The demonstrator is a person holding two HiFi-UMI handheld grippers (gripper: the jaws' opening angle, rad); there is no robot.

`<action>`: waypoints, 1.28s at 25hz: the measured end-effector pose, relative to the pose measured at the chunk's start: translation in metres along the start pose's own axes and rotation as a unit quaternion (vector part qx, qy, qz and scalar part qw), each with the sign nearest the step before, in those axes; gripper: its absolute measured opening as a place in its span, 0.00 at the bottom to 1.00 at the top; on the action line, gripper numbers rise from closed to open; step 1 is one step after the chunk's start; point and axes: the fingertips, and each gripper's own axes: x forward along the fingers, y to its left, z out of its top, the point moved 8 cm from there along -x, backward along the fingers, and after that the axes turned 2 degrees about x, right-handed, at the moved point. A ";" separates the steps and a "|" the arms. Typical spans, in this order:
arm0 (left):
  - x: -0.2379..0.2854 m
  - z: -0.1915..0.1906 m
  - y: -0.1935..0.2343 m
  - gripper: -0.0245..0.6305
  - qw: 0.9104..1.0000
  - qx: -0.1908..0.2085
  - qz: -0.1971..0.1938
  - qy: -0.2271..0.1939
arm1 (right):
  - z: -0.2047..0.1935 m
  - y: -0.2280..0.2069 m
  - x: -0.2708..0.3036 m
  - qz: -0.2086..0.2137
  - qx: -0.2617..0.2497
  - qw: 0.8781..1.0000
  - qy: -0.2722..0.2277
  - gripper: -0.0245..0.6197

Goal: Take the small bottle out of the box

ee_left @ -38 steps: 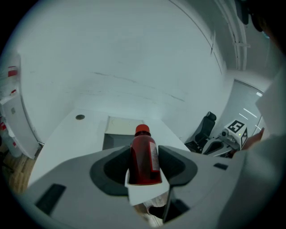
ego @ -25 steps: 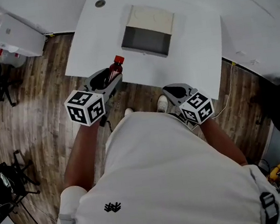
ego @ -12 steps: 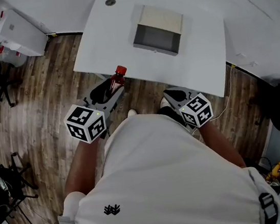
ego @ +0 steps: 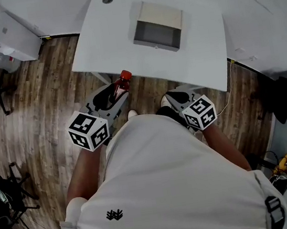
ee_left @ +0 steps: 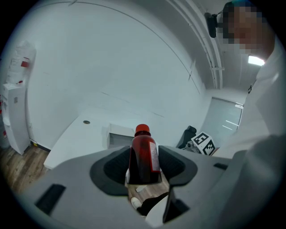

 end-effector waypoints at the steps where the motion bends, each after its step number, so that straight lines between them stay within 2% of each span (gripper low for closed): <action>1: -0.001 -0.001 0.000 0.35 1.000 -0.001 -0.002 -0.001 | -0.001 0.001 -0.001 -0.002 0.001 1.000 0.000 0.05; 32: 0.007 -0.001 -0.007 0.35 1.000 0.001 -0.026 0.006 | -0.008 0.009 -0.005 -0.017 0.004 1.000 -0.006 0.05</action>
